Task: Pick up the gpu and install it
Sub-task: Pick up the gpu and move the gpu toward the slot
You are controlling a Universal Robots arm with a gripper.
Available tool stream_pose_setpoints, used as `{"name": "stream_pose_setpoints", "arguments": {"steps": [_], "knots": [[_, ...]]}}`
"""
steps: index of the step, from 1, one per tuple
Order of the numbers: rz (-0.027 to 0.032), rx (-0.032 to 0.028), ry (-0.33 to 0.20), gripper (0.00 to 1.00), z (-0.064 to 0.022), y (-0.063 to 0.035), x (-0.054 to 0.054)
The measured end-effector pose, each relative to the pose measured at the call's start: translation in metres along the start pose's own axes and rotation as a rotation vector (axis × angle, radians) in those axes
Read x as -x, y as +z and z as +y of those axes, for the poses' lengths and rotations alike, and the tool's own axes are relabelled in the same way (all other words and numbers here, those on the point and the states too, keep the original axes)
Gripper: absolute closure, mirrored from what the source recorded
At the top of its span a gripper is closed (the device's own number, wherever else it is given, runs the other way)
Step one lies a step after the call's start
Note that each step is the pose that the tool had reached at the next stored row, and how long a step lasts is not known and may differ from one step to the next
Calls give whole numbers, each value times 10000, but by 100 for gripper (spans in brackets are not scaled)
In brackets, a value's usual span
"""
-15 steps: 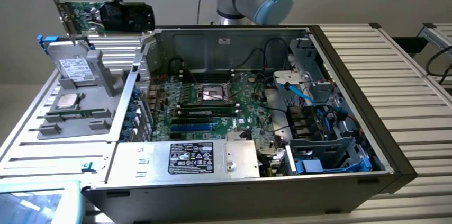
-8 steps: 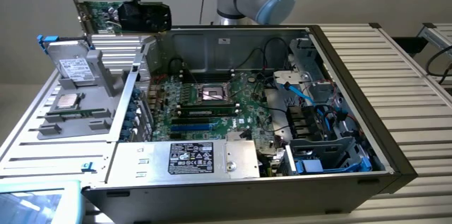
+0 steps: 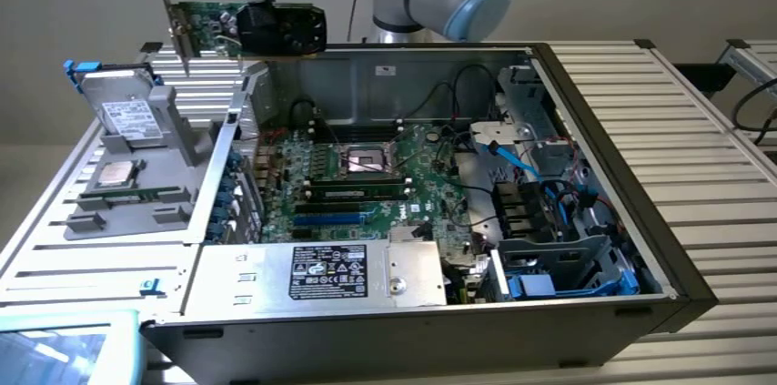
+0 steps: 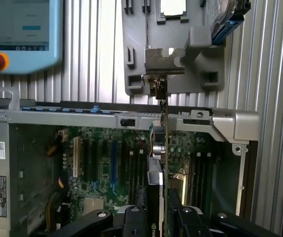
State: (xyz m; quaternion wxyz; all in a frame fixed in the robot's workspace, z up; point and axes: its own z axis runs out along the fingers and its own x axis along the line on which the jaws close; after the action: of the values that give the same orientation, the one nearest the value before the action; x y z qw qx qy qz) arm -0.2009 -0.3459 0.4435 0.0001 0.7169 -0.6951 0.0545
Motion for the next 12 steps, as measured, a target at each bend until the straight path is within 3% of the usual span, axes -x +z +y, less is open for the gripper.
{"name": "stream_pose_setpoints", "arguments": {"steps": [12], "knots": [[-5, 101, -18, 73, -510, 40, -14]]}}
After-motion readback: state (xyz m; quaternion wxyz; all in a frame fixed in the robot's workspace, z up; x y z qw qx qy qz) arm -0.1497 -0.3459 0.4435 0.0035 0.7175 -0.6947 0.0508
